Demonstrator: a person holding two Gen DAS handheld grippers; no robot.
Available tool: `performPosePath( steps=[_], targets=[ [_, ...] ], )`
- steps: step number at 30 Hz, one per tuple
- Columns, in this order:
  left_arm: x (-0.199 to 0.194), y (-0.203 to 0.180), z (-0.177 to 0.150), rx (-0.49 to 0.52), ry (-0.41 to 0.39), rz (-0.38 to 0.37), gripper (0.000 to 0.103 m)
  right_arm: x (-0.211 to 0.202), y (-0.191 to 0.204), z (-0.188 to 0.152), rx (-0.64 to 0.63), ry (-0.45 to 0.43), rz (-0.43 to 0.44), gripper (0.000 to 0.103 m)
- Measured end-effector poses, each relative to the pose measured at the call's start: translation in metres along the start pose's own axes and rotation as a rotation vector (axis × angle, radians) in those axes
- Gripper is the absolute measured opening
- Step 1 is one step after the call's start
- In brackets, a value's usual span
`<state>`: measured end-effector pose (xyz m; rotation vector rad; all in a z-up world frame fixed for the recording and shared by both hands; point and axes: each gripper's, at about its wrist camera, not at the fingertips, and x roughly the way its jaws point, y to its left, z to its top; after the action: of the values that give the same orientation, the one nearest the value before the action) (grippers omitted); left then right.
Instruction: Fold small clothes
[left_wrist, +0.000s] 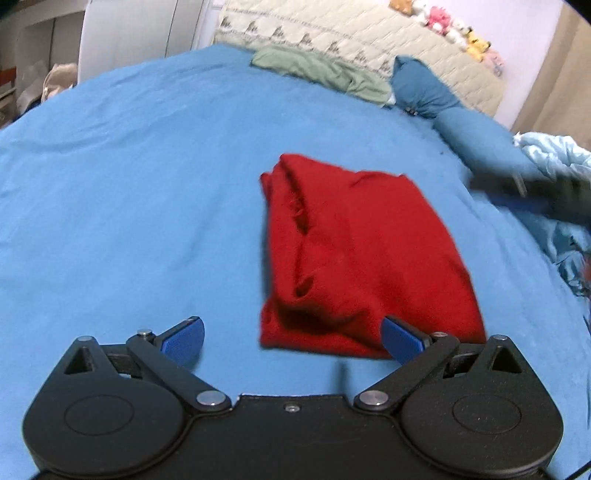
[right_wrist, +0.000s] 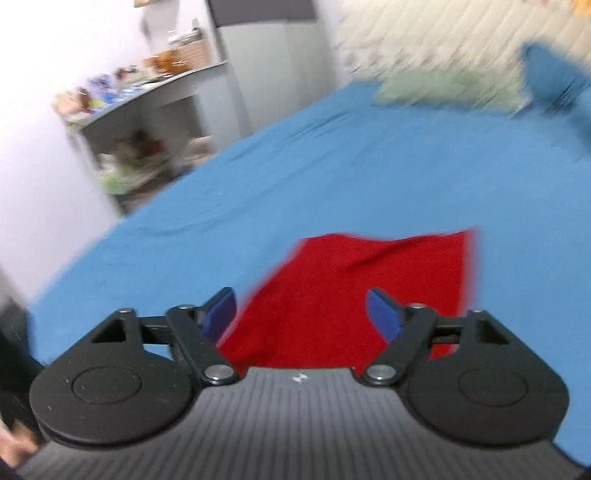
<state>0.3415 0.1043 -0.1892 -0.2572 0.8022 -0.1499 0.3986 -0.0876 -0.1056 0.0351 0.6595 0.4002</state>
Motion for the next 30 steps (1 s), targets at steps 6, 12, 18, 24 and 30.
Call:
performPosePath(
  steps=[6,12,18,24,30],
  targets=[
    [0.011,-0.004,-0.001,-0.034,-0.014,0.010,0.103,-0.033,-0.024,-0.093,-0.070,0.046,-0.224,0.095],
    [0.010,-0.002,-0.002,-0.020,-0.006,0.022,0.103,-0.007,-0.024,-0.128,-0.007,0.062,-0.271,0.094],
    [0.013,-0.001,-0.002,-0.023,-0.007,0.026,0.103,0.009,-0.019,-0.129,0.003,0.079,-0.284,0.093],
    [0.020,-0.006,0.010,-0.013,-0.024,0.031,0.103,0.016,-0.029,-0.124,0.095,0.044,-0.305,0.093],
    [0.049,-0.001,0.035,0.033,-0.018,0.161,0.100,0.011,-0.025,-0.122,0.040,0.006,-0.385,0.081]
  ],
)
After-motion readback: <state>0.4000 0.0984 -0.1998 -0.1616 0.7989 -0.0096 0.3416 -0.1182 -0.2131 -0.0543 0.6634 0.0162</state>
